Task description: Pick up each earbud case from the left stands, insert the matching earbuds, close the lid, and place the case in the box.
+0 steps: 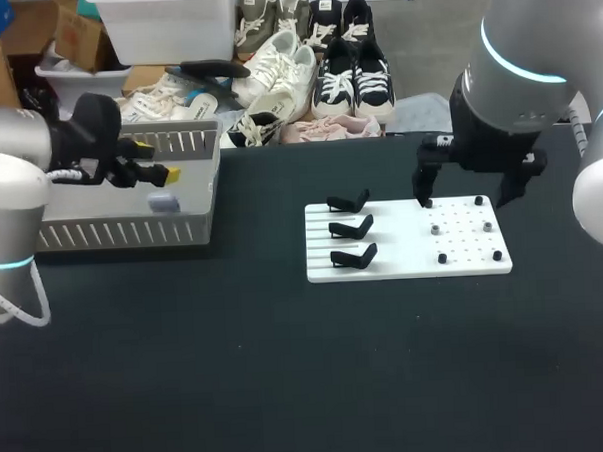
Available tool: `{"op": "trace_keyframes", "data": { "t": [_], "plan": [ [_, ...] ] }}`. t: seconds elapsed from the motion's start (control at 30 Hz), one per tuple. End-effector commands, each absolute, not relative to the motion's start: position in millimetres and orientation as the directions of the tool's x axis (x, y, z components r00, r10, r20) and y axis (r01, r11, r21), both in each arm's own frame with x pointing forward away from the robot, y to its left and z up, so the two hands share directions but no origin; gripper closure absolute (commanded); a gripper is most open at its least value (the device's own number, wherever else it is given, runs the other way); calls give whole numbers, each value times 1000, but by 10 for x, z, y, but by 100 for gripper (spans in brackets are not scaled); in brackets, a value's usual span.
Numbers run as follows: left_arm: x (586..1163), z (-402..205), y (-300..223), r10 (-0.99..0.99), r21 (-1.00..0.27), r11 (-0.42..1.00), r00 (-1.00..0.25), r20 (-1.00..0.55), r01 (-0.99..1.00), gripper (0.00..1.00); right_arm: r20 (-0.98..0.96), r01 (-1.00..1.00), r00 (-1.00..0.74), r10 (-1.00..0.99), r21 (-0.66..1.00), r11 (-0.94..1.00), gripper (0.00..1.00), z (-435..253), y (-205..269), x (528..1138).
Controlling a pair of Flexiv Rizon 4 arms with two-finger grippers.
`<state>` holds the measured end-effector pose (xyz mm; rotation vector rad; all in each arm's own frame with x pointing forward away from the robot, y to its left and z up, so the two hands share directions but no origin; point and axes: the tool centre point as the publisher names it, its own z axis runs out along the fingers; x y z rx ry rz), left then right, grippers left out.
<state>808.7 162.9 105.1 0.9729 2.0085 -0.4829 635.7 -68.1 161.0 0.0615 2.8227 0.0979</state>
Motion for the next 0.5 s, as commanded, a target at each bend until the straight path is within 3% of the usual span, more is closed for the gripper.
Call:
{"op": "trace_keyframes", "data": {
  "t": [0.03, 0.37, 0.5],
  "plan": [
    [7824, 1358, 1558, 470, 24, 553, -289, -834, 833, 0, -318, 36, -946, 58, 74, 997, 0, 1606, -689, 6324],
    [7017, 1461, 1010, 448, -10, 321, -161, -879, 947, 0, -318, 36, -946, 58, 74, 997, 0, 1606, -689, 6324],
    [7017, 1461, 1010, 448, -10, 321, -161, -879, 947, 0, -318, 36, -946, 58, 74, 997, 0, 1606, -689, 6324]
  ]
}}
